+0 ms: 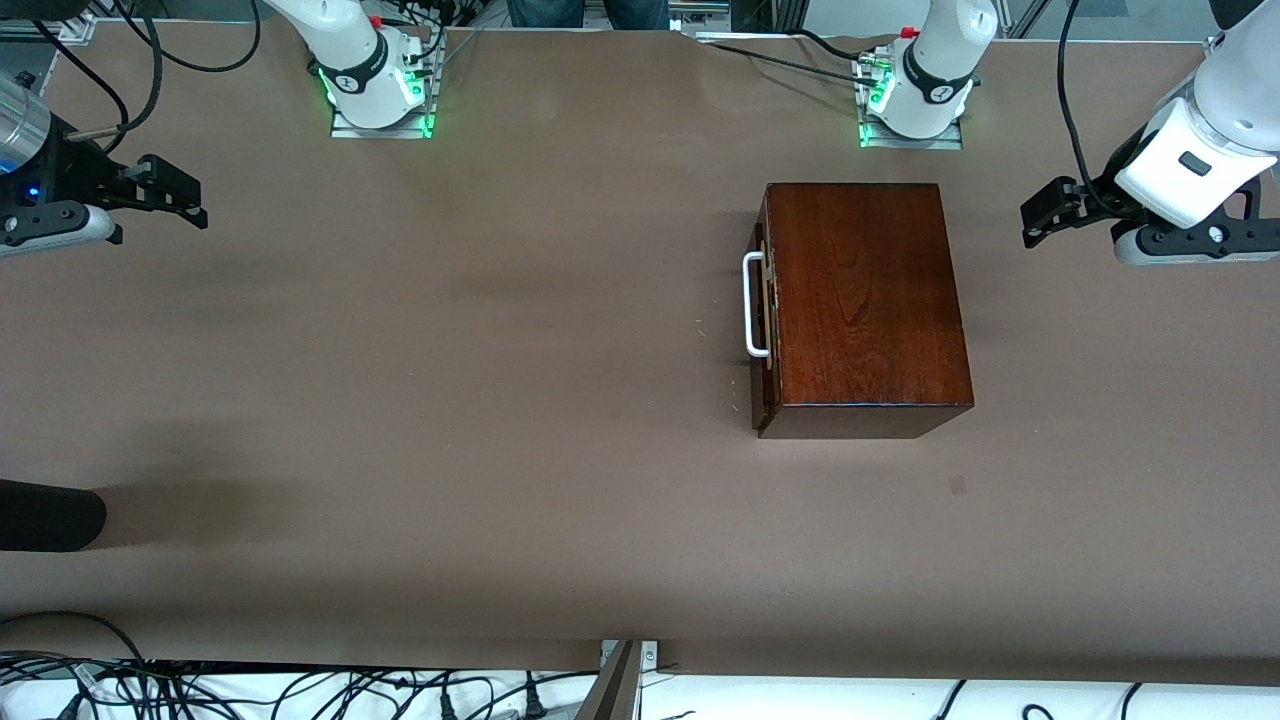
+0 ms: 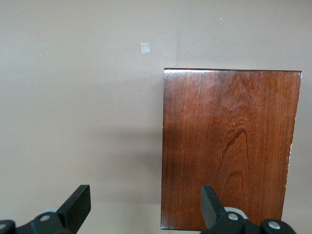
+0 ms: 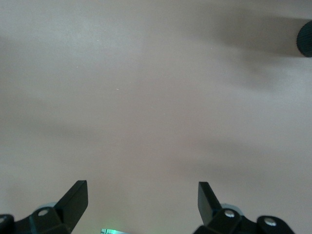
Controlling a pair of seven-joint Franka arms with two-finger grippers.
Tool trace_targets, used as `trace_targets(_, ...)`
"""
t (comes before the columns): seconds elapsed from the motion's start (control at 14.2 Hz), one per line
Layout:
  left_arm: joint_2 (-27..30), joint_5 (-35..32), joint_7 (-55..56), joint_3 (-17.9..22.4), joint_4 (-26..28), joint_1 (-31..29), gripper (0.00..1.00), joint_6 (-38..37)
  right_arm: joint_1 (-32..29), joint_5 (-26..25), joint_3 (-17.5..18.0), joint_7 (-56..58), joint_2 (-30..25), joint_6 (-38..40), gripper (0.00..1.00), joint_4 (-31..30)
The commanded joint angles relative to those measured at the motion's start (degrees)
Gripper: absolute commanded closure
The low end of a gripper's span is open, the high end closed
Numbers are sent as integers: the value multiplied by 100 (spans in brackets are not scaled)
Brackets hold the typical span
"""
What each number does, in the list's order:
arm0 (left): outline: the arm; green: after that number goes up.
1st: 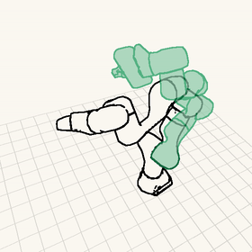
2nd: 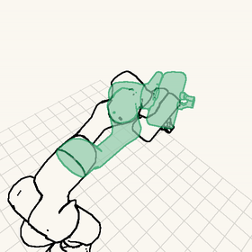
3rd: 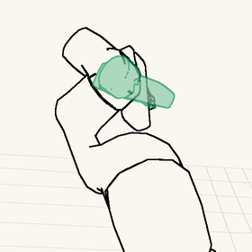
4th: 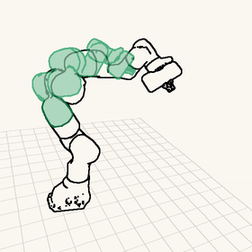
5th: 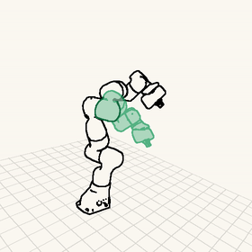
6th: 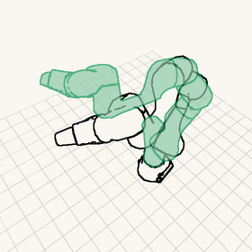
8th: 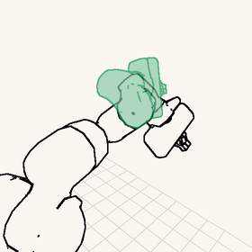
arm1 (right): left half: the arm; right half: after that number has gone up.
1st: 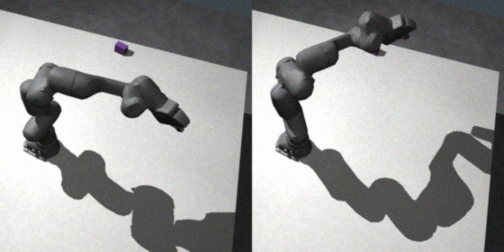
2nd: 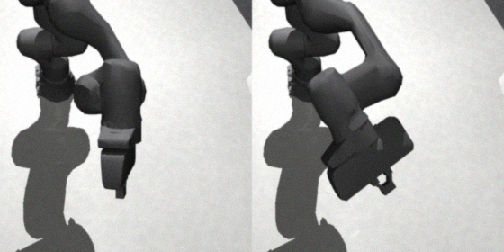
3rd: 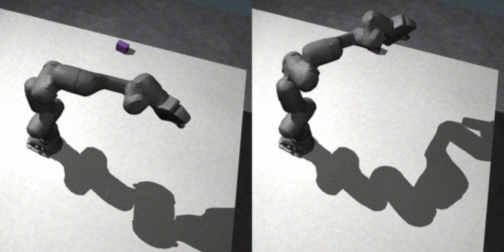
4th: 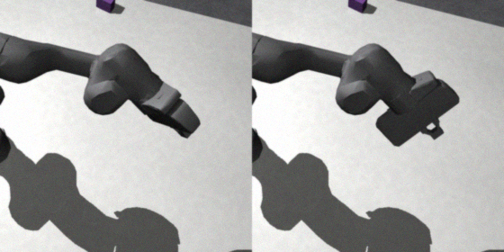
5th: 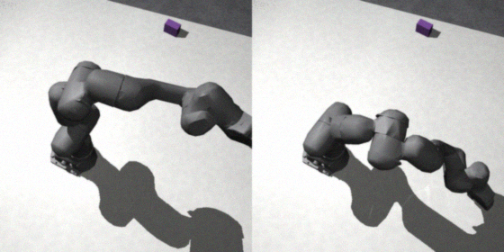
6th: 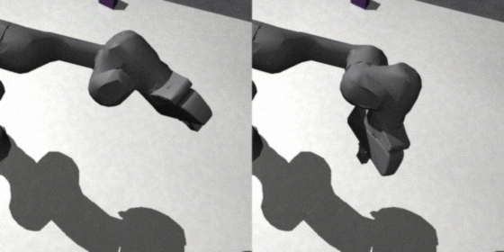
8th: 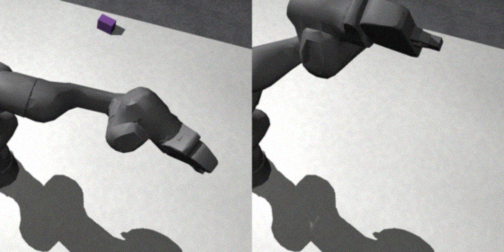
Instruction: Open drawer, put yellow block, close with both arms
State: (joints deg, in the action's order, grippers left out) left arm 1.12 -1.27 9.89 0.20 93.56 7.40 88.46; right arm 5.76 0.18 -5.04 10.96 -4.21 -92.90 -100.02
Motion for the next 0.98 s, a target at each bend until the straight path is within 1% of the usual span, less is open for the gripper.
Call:
trace_targets(0.0,134,109,-101,-2,128,-80,0,5,-48,78,56,-85,-159,-9,0,-132)
trace_targets(0.91,142,118,-75,-29,84,-125,0,-4,-48,87,47,-85,-151,-53,0,-141)
